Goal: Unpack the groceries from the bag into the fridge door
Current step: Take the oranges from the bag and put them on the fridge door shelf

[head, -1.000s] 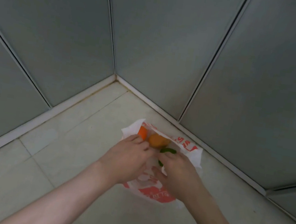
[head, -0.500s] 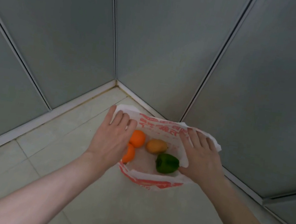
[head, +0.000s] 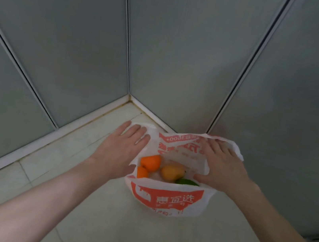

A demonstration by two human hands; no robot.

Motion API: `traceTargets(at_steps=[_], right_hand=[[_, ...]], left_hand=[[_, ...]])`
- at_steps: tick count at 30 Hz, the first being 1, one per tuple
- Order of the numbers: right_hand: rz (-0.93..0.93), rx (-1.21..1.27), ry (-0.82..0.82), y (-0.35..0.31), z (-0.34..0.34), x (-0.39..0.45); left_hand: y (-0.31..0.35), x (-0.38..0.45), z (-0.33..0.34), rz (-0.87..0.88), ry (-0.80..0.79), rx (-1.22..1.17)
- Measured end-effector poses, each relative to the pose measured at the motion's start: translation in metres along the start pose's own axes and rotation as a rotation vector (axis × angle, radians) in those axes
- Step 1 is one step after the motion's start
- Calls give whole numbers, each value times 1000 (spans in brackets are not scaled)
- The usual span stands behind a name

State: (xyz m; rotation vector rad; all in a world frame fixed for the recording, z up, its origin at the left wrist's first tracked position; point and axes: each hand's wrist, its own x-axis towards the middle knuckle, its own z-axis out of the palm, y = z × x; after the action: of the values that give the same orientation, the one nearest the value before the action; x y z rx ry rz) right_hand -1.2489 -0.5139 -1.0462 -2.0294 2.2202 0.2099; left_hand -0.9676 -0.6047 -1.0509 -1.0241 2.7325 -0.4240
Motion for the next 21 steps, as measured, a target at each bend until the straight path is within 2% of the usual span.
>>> traceTargets(at_steps=[3, 6, 8, 9, 12, 15, 21], right_hand=[[-64, 59, -27, -11, 1, 2], [-160, 128, 20, -27, 1, 6], [-222, 164, -5, -37, 6, 14], [-238, 183, -34, -42, 8, 20], [-255, 199, -143, -53, 10, 41], [-283, 83, -197, -48, 11, 66], [-238, -38, -206, -26, 9, 106]], left_hand=[[8, -5, 1, 50, 70, -50], [18, -9, -5, 94, 221, -59], [26, -9, -4, 191, 348, -70], [30, -7, -5, 256, 357, -86], [42, 5, -8, 398, 185, -88], [44, 14, -2, 289, -81, -47], [16, 10, 6, 134, -168, 94]])
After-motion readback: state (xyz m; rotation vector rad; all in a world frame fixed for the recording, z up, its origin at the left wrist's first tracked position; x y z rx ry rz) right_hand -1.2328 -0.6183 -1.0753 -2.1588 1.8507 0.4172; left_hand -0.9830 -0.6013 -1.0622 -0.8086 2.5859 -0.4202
